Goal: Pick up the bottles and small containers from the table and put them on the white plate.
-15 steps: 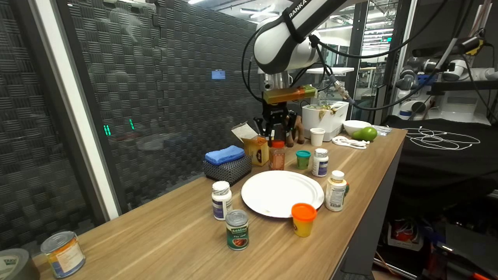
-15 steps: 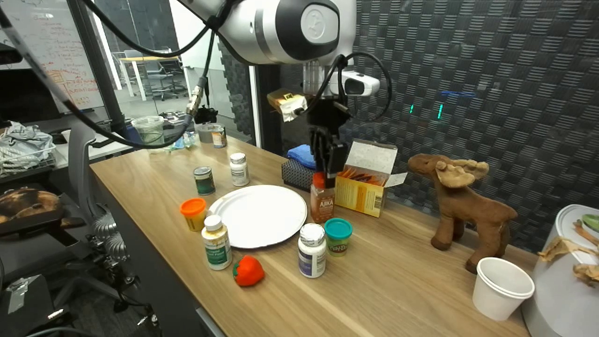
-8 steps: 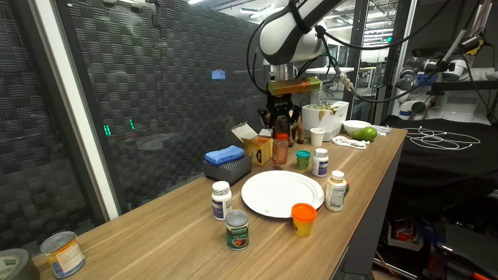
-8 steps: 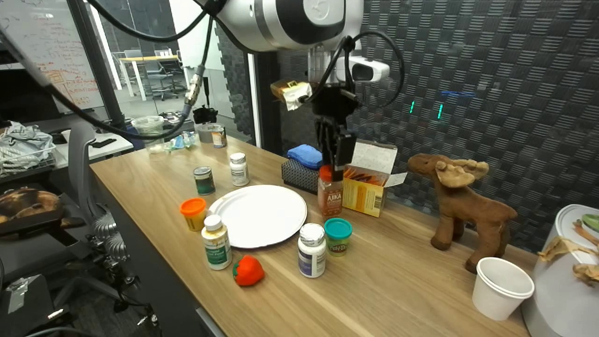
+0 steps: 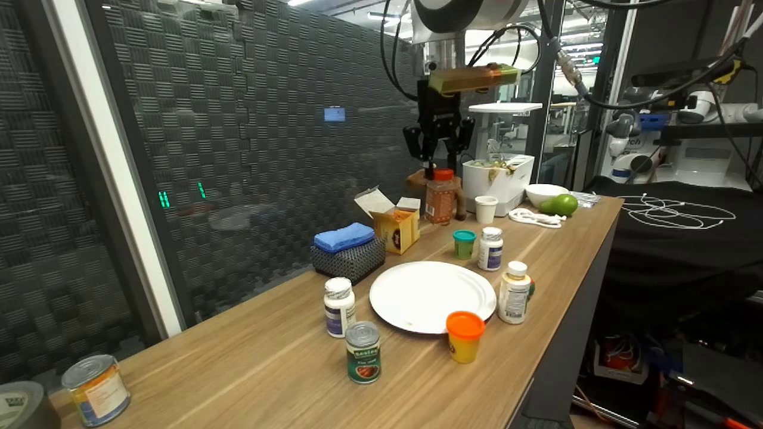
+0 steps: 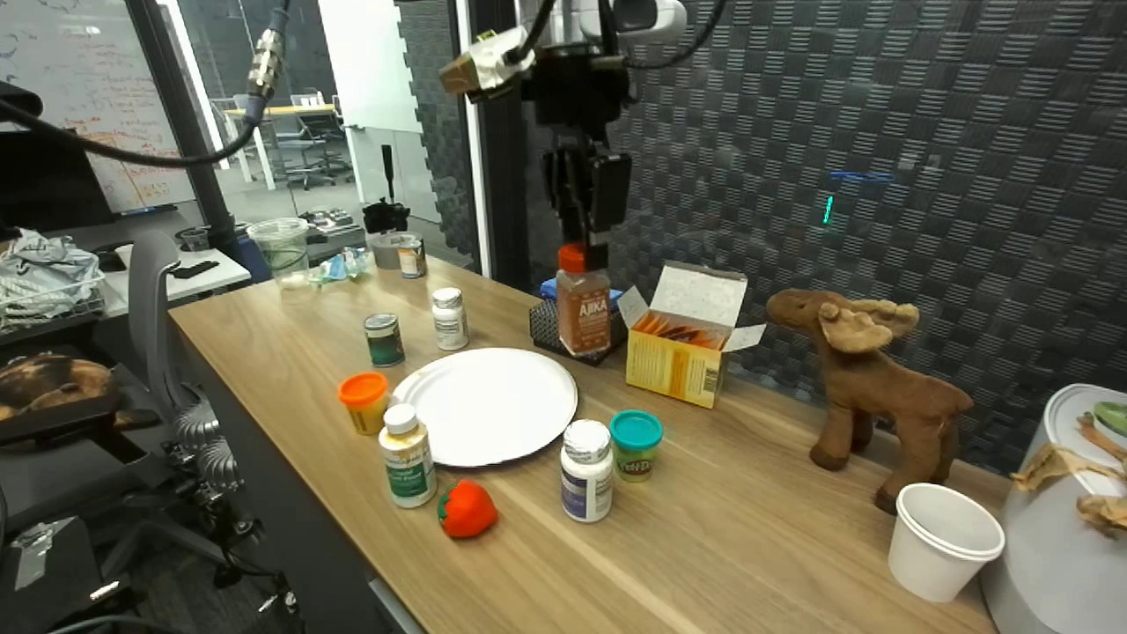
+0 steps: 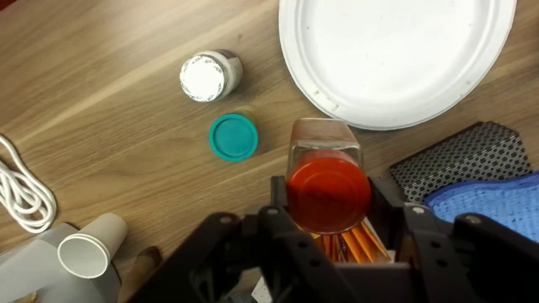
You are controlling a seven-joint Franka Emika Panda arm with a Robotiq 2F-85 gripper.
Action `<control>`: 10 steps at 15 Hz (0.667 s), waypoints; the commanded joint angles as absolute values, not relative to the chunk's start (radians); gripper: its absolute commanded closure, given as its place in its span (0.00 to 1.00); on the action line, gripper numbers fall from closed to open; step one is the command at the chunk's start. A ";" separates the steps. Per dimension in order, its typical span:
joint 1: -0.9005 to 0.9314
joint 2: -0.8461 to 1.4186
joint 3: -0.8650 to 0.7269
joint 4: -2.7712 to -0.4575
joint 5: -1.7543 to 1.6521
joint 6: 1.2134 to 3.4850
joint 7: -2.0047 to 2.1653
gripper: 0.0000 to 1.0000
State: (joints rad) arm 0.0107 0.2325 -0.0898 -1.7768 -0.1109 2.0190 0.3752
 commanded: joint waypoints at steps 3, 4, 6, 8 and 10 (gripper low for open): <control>0.071 0.167 -0.032 -1.847 -0.213 2.000 0.382 0.75; 0.081 0.180 -0.028 -1.849 -0.238 2.004 0.407 0.75; 0.094 0.194 -0.016 -1.861 -0.256 2.006 0.419 0.75; 0.102 0.212 -0.009 -1.875 -0.263 2.024 0.427 0.75; 0.106 0.226 -0.006 -1.889 -0.255 2.053 0.430 0.75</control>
